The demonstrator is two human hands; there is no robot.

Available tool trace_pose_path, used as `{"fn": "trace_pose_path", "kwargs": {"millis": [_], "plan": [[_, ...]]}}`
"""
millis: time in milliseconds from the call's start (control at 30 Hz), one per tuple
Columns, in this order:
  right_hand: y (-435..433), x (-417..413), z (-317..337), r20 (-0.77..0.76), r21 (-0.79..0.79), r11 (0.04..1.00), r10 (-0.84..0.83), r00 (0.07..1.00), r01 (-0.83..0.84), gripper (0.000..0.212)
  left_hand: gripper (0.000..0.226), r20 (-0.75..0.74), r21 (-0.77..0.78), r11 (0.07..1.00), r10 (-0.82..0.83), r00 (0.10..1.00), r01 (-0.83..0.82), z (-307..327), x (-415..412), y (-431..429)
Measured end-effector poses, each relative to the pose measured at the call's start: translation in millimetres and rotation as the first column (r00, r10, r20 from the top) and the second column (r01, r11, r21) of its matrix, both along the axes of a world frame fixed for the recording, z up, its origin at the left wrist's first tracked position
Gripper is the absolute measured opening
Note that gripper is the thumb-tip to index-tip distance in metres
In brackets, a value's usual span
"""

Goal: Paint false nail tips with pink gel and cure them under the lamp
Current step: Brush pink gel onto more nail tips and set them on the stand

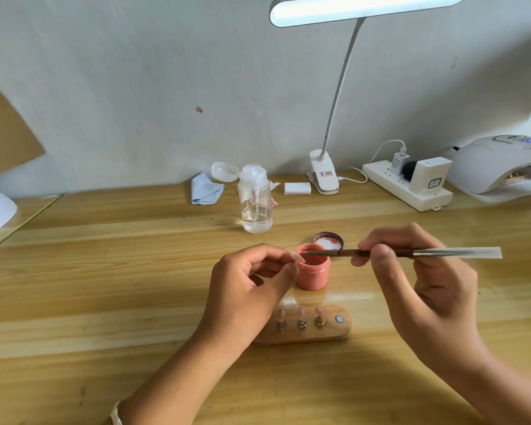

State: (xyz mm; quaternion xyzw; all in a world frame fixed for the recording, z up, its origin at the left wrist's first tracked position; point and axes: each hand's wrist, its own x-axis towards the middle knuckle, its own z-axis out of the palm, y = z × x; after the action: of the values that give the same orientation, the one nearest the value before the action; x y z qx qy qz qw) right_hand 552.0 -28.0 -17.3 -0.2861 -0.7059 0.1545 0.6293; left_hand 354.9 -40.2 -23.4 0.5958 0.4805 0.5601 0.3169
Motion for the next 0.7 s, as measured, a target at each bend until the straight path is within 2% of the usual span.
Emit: {"fn": "trace_pose_path", "kwargs": {"millis": [133, 433, 600, 700], "plan": [[-0.9, -2.6, 0.9, 0.057, -0.003, 1.000, 0.021, 0.998, -0.021, 0.013, 0.018, -0.004, -0.002, 1.000, 0.000, 1.000, 0.000, -0.5, -0.5, -0.1], [-0.8, 2.4, 1.2, 0.016, 0.010, 1.000, -0.017, 1.000, 0.017, 0.017, 0.019, -0.021, 0.000, 1.000, 0.014, 1.000, -0.014, 0.6, 0.1, -0.7], [-1.4, -1.6, 0.0, 0.063, 0.001, 0.999, 0.046, 0.997, -0.047, 0.014, 0.021, -0.032, -0.017, 1.000, 0.009, 0.999, -0.009, 0.0, -0.3, -0.4], [-1.2, -1.0, -0.7, 0.068, 0.005, 1.000, 0.029, 0.997, -0.030, 0.014, 0.025, -0.036, -0.008, 1.000, 0.010, 0.999, -0.010, 0.6, -0.1, -0.6]]}}
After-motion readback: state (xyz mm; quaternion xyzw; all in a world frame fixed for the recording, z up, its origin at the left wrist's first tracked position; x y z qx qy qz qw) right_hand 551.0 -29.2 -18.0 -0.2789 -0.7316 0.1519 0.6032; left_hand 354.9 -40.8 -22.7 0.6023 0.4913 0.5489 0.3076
